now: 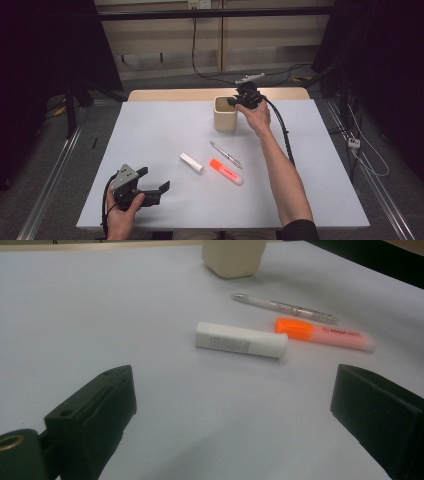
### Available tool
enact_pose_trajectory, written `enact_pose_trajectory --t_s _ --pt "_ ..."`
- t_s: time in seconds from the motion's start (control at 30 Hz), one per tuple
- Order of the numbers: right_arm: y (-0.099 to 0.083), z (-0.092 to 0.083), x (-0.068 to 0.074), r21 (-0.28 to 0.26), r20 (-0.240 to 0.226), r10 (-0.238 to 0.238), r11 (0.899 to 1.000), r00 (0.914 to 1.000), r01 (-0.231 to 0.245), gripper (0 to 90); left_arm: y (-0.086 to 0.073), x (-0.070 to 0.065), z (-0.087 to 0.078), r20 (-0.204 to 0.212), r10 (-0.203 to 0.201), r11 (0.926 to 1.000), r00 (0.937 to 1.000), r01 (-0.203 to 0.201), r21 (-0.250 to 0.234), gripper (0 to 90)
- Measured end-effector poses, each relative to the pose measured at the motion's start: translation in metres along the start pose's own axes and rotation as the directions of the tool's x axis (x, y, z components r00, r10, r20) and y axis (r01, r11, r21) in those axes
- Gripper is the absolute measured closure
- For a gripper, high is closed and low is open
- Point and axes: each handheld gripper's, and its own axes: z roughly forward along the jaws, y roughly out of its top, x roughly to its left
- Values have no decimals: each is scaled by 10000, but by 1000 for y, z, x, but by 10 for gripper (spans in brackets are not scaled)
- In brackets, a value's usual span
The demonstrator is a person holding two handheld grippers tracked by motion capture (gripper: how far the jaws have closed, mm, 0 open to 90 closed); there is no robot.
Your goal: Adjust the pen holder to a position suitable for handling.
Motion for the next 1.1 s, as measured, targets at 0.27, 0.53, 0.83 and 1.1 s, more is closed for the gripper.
enact_pose_trajectory --t_s 0.27,0.53,0.83,1.1 --pt "2 1 11 -118 -340 43 9999 9994 -47 706 0 0 0 15 49 10000 10000 -49 65 43" --pt "3 7 20 53 -733 13 10000 9973 -9 705 0 0 1 44 52 10000 10000 -52 67 43" --pt "2 5 23 344 -994 110 9994 9950 -76 705 -1 0 2 74 -17 10000 10000 16 86 43" --pt "3 2 27 584 -807 234 9981 9965 -187 707 -1 0 1 47 50 9999 10000 -50 144 43"
